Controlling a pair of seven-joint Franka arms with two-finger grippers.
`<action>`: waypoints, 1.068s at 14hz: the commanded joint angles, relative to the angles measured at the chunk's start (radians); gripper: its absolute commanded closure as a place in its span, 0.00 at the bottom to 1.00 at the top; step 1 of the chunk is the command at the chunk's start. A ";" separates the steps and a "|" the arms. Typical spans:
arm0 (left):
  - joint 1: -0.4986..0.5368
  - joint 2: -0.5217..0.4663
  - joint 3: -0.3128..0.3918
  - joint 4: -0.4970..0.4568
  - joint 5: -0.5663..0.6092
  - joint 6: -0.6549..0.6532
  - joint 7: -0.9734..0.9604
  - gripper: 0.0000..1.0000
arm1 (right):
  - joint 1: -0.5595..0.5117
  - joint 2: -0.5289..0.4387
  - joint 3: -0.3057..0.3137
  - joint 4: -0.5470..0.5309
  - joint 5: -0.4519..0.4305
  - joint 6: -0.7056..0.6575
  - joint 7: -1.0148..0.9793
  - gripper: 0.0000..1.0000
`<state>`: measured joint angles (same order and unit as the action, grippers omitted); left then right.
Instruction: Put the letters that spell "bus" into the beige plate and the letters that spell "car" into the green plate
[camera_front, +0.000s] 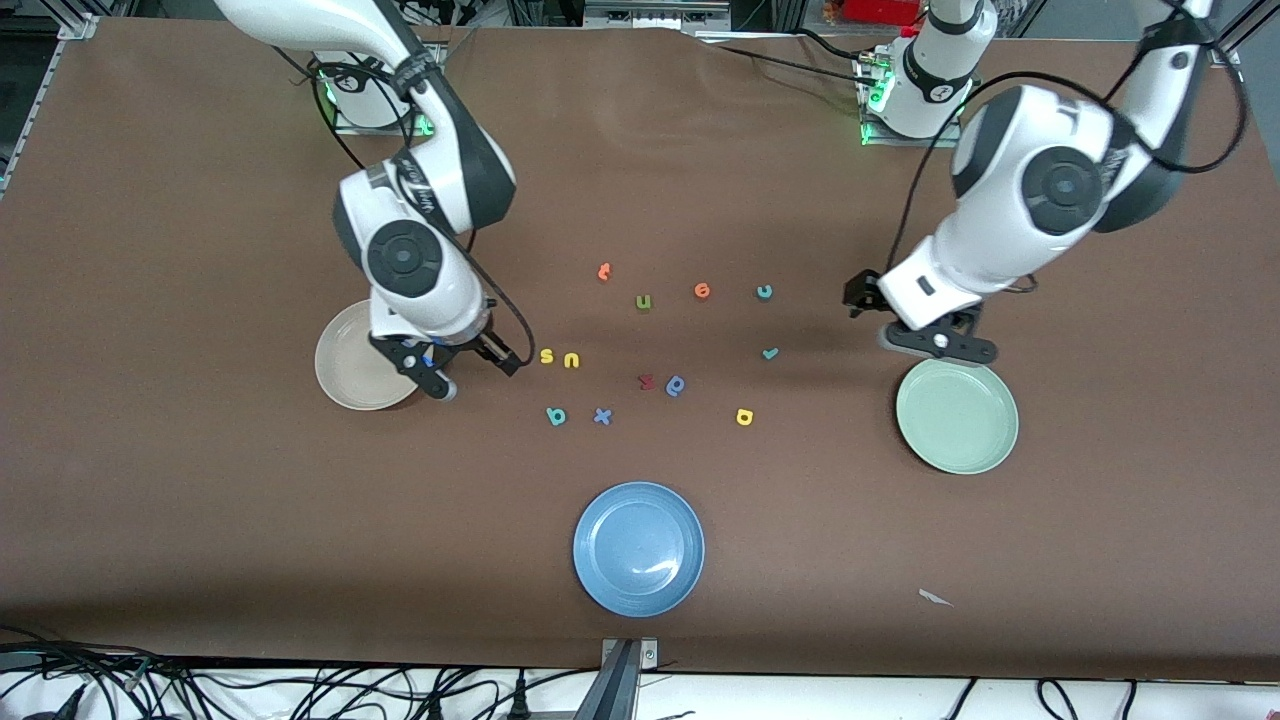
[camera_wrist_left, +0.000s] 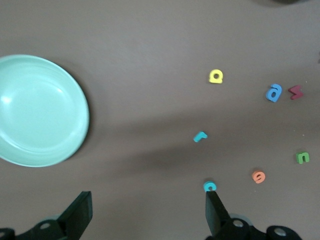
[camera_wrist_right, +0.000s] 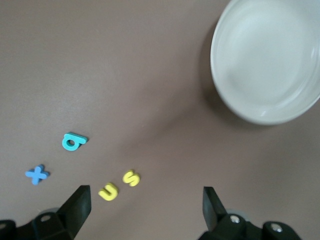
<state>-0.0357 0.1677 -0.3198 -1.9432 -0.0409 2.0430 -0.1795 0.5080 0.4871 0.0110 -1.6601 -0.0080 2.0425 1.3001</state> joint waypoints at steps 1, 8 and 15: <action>0.008 -0.039 -0.071 -0.138 -0.002 0.151 -0.131 0.00 | 0.026 0.048 -0.003 -0.006 0.017 0.057 0.164 0.01; -0.064 0.068 -0.154 -0.301 0.178 0.425 -0.466 0.00 | 0.079 0.166 -0.005 -0.007 0.017 0.212 0.424 0.13; -0.075 0.245 -0.154 -0.267 0.268 0.451 -0.494 0.03 | 0.083 0.185 -0.003 -0.085 0.019 0.336 0.472 0.19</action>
<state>-0.1069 0.3638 -0.4728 -2.2404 0.1924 2.4918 -0.6612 0.5841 0.6766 0.0105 -1.7073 -0.0046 2.3259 1.7507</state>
